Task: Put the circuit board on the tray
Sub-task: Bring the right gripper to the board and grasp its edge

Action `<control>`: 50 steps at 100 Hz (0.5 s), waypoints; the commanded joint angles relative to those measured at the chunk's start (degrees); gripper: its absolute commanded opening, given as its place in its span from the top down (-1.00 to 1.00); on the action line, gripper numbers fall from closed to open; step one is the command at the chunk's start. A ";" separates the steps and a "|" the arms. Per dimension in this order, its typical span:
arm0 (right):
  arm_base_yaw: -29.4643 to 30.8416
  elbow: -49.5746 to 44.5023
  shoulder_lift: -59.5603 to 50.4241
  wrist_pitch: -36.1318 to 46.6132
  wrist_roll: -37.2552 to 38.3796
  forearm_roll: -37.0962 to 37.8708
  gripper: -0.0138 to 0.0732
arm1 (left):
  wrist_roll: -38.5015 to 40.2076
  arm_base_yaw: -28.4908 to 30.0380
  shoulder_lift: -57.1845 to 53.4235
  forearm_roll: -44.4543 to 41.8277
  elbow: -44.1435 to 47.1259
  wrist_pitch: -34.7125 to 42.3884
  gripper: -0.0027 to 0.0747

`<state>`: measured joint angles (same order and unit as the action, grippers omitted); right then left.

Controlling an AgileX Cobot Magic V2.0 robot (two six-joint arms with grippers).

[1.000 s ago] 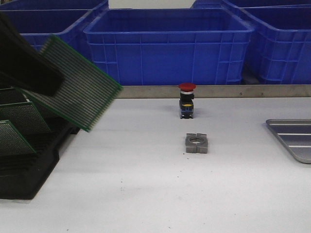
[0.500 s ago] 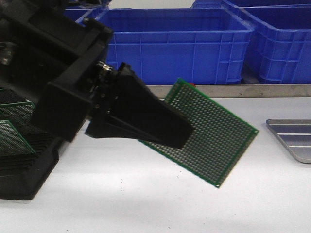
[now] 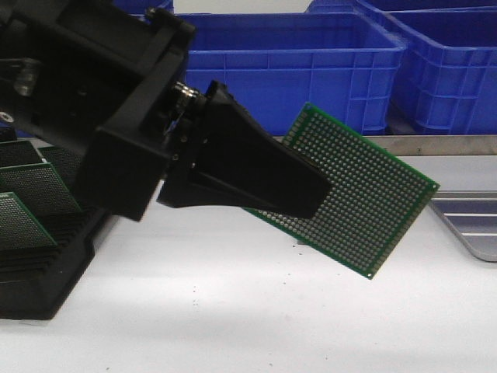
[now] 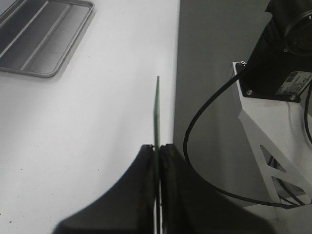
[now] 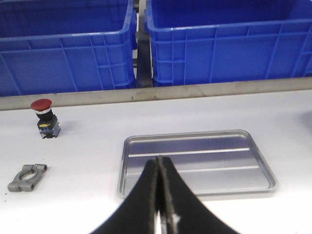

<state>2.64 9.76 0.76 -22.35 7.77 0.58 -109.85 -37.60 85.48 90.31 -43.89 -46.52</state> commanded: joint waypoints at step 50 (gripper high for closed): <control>-0.98 19.68 29.13 -19.50 -13.60 -15.42 0.53 | -0.06 -0.48 -1.68 3.64 -1.77 -2.67 0.97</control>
<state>2.50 26.19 26.52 -44.45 2.28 -8.61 -109.86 -37.60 85.48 90.31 -43.89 -46.52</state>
